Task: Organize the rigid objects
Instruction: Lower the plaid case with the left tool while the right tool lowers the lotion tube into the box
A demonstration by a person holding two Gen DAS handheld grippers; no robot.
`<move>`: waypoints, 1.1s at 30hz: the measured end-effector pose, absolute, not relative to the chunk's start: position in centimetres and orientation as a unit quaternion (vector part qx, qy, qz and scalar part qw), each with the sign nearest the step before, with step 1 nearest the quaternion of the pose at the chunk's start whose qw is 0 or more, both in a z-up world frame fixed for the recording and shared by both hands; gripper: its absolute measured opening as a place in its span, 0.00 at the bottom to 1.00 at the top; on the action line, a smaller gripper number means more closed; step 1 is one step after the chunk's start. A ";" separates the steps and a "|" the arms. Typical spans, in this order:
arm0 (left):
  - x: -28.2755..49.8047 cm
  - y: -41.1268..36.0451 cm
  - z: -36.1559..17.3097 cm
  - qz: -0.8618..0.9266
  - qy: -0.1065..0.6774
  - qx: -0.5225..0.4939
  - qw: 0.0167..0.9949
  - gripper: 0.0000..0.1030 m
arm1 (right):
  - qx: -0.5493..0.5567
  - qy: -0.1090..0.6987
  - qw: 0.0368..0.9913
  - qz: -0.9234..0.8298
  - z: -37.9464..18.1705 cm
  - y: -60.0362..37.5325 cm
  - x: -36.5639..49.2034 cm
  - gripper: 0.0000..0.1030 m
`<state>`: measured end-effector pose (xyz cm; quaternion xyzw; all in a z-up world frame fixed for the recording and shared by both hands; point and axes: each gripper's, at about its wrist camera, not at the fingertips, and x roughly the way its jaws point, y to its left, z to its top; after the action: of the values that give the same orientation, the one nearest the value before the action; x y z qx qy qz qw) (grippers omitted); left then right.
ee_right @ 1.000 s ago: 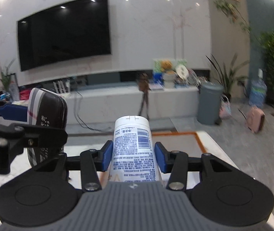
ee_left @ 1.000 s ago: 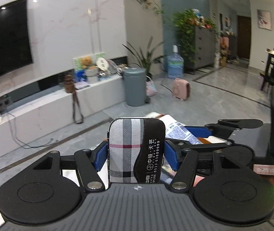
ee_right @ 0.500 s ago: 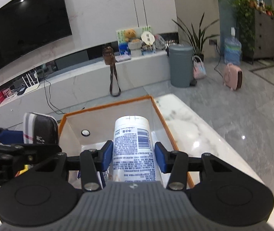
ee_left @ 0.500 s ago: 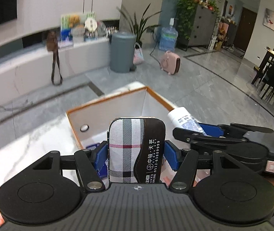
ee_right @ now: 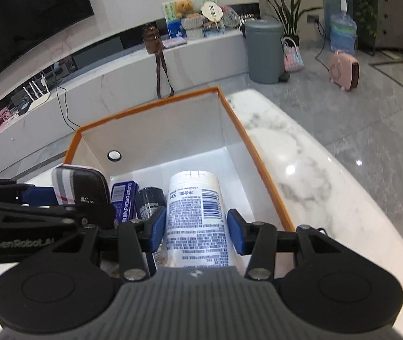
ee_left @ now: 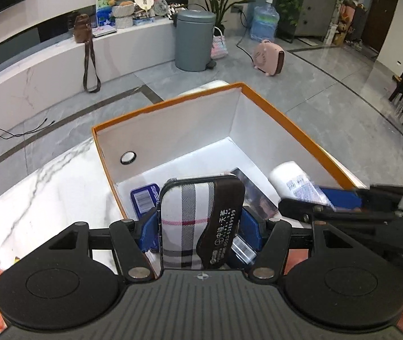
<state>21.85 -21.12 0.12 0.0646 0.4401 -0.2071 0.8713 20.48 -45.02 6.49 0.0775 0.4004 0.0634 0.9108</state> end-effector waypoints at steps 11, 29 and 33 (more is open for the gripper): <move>25.2 -21.3 -0.7 -0.196 0.467 0.068 0.860 0.67 | 0.111 0.440 0.890 0.044 4.9 -44.5 23.2 0.47; 28.0 -23.2 -1.5 -0.183 0.478 0.095 0.854 0.67 | 0.141 0.473 0.868 0.047 3.1 -42.8 27.7 0.48; 28.3 -23.3 -1.6 -0.183 0.479 0.089 0.854 0.68 | 0.133 0.459 0.878 0.034 3.1 -42.5 27.8 0.54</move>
<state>28.33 -23.29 -1.58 0.0890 0.4793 -0.1827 0.8538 27.82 -42.48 3.08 0.1328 0.4590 0.0339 0.8778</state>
